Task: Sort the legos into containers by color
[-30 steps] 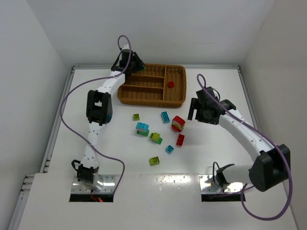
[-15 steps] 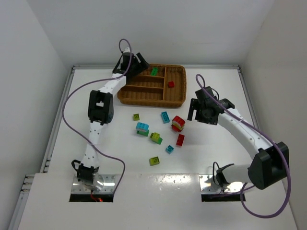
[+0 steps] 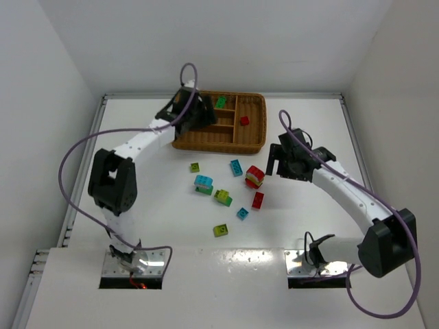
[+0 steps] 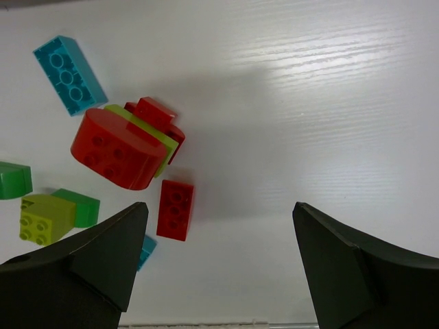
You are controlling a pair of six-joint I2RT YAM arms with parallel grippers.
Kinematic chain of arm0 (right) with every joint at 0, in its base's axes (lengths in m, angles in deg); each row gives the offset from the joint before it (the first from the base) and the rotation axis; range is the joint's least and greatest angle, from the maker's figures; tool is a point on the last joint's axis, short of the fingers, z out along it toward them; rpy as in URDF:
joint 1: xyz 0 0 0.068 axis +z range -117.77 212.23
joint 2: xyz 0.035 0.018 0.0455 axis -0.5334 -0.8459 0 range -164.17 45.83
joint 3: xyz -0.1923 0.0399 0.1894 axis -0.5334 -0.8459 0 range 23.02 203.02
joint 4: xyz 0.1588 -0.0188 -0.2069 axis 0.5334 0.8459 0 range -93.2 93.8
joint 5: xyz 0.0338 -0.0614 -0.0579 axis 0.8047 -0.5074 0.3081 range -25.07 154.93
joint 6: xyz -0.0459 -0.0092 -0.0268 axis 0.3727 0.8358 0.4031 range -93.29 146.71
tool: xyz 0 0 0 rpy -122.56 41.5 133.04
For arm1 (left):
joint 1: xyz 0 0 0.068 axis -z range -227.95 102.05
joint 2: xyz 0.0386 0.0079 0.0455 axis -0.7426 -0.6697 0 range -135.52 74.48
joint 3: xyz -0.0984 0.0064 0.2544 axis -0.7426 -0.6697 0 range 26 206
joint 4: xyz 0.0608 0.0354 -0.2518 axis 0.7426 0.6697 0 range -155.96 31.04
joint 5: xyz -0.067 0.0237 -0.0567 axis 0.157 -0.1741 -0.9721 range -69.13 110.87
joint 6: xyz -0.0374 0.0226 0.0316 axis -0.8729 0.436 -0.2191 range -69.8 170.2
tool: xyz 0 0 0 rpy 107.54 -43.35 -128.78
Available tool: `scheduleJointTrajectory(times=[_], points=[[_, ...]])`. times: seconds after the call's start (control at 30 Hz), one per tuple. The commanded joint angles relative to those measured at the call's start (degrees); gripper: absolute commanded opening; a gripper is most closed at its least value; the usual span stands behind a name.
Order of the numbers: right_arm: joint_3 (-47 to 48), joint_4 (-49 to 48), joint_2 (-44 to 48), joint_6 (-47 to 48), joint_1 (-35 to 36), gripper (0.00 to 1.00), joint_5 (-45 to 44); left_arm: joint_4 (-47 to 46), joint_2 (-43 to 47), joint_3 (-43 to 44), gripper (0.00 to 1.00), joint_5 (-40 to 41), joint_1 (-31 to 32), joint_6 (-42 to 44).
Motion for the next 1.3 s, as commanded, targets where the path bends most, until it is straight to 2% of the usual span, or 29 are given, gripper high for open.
scheduleJointTrajectory(times=[0.0, 0.17, 0.27, 0.37, 0.43, 0.5, 0.83, 0.93, 1.07, 1.27], points=[[-1.0, -2.0, 3.3, -0.7, 1.2, 0.88, 0.3, 6.9, 7.7, -13.1, 0.69, 5.7, 4.6, -2.4], [-2.4, -4.0, 3.3, -0.1, 1.7, 0.88, 1.3, 18.3, 18.7, -22.2, 0.68, 10.2, 11.2, -12.3], [-3.1, -5.4, 3.3, 0.4, 1.7, 0.88, 2.5, 19.7, 23.9, -27.7, 0.68, 10.0, 13.2, -20.8], [-3.6, -5.9, 2.7, 0.4, 1.7, 0.9, 3.1, 20.3, 26.5, -31.9, 0.69, 11.2, 14.7, -28.3], [-3.6, -6.0, 2.7, 0.4, 2.3, 0.9, 3.1, 21.6, 26.5, -31.9, 0.76, 11.2, 14.7, -30.7], [-3.6, -6.0, 2.7, 0.4, 2.3, 0.9, 3.1, 24.1, 24.7, -31.2, 0.76, 10.0, 14.7, -32.6], [-4.6, -4.4, 3.9, 0.4, 2.8, 0.91, 2.6, 30.5, 13.6, -21.7, 0.77, 8.7, 17.1, -37.3], [-4.6, -4.4, 3.9, 0.4, 2.8, 0.91, 2.6, 32.8, 11.9, -19.7, 0.73, 8.7, 17.1, -37.9], [-5.2, -4.4, 4.4, 0.4, 2.8, 0.91, 2.6, 33.4, 11.9, -21.2, 0.61, 8.7, 17.1, -37.4], [-5.2, -4.4, 4.4, 0.9, 2.8, 0.91, 2.6, 34.6, 14.5, -22.3, 0.57, 9.2, 17.1, -32.6]])
